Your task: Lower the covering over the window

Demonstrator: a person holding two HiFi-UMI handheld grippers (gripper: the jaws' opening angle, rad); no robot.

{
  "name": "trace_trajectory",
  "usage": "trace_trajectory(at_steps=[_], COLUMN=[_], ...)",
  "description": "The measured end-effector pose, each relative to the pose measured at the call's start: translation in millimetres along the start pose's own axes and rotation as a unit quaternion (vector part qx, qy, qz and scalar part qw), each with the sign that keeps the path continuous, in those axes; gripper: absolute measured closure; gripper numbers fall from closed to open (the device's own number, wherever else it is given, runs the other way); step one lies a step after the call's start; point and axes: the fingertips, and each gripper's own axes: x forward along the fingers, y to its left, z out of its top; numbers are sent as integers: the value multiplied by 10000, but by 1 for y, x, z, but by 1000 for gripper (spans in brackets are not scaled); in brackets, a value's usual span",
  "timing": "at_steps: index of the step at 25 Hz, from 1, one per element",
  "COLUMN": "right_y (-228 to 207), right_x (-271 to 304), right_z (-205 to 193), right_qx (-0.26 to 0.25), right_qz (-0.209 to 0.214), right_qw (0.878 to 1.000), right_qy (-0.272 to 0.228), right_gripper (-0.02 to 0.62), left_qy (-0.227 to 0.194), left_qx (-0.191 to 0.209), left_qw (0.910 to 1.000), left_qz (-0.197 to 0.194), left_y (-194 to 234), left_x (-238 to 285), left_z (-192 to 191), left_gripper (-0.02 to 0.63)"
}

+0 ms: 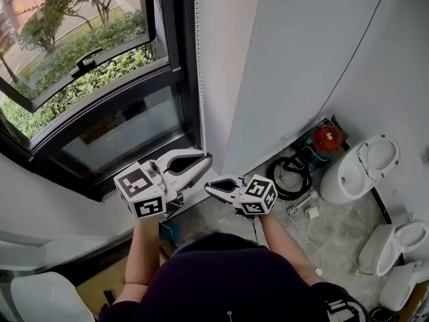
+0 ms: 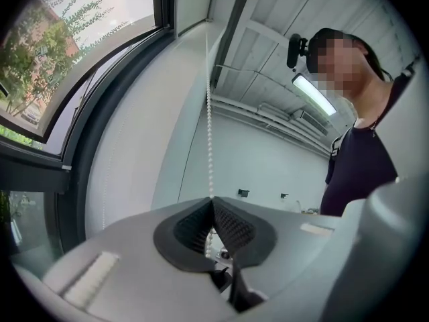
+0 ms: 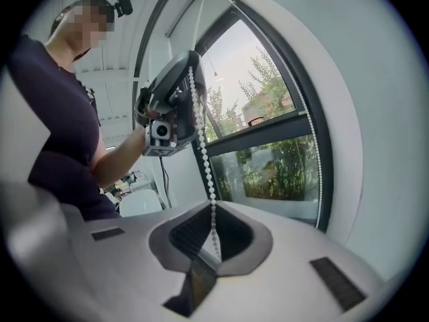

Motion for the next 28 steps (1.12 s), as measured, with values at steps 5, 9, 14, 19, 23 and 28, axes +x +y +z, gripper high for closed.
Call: trace_trajectory(at_steps=[5, 9, 14, 19, 23, 28], right_y=[1, 2, -1, 13, 21, 31], right_x=[2, 1, -4, -21, -43, -68], right_z=[-15, -18, -29, -10, 51, 132], right_qx=[-184, 41, -83, -281, -579, -988], right_qz=[-36, -13, 61, 485, 557, 350], right_qw=[9991, 9997, 9979, 9945, 9966, 9919], right_qy=[383, 222, 640, 887, 165, -717], right_gripper=[577, 577, 577, 463, 465, 465], left_qy=[277, 161, 213, 177, 163, 201], left_qx=[52, -153, -168, -228, -239, -258], left_qw=[9996, 9997, 9995, 9994, 9993, 9990], left_qz=[-65, -66, -136, -172, -241, -313], left_y=[-4, -4, -5, -7, -7, -10], left_x=[1, -2, -4, -4, -4, -3], left_z=[-16, -20, -20, -21, -22, -22], left_gripper=[594, 594, 594, 594, 594, 595])
